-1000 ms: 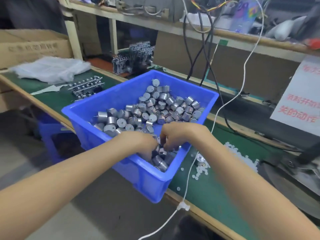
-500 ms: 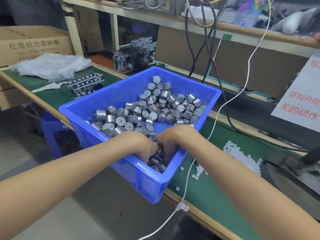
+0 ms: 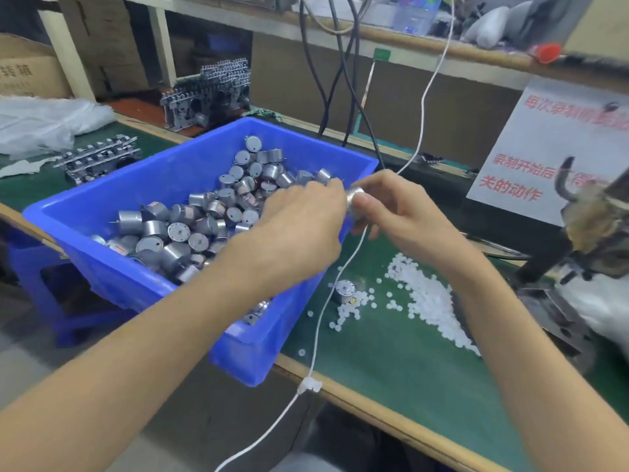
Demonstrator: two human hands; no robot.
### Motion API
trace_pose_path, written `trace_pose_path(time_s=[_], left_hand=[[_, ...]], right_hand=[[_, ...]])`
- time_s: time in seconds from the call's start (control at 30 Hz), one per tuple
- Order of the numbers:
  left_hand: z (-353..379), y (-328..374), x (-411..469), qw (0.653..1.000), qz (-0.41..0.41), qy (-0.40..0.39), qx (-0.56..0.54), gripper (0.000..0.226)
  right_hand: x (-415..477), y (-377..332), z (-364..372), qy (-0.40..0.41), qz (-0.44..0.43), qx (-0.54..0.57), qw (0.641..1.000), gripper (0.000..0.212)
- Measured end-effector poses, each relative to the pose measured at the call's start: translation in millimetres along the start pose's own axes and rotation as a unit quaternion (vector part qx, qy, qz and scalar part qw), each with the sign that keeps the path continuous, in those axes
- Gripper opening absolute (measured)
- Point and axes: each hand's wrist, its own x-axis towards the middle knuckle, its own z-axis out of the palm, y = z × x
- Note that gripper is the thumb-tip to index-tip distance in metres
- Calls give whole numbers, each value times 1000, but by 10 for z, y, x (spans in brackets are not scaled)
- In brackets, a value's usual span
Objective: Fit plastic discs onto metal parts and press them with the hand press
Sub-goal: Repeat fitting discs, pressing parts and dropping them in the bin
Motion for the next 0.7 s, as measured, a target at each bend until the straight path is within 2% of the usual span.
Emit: trace_pose_path(time_s=[0.1,0.17,0.23,0.3,0.4,0.5,0.7], left_hand=[[255,551,1,998,43,-53,3,31],[589,792,41,991,57,-124,-7,23],[990,861,99,982,60,-180,18,32],[1309,829,159,979,64,-186,54,35],[1552,749,251,983,45,-176,31,26],[1611,667,312,978,-7,-198,-73,19],[1623,583,270,972,15,-202,-118,25]], right_hand=[[-477,461,-223,52,73,29,996,15],[-797,786,-276,90,137,18,986,10],[-1066,1053,-259,145,194,26,970,10],[-1258,1222,-195,188,223,62,954,12],[-1385,1334,-72,221,234,117,940,20],[-1398,1371,64,234,236,163,929,20],[-1414,1411,178,260,225,189,920,17]])
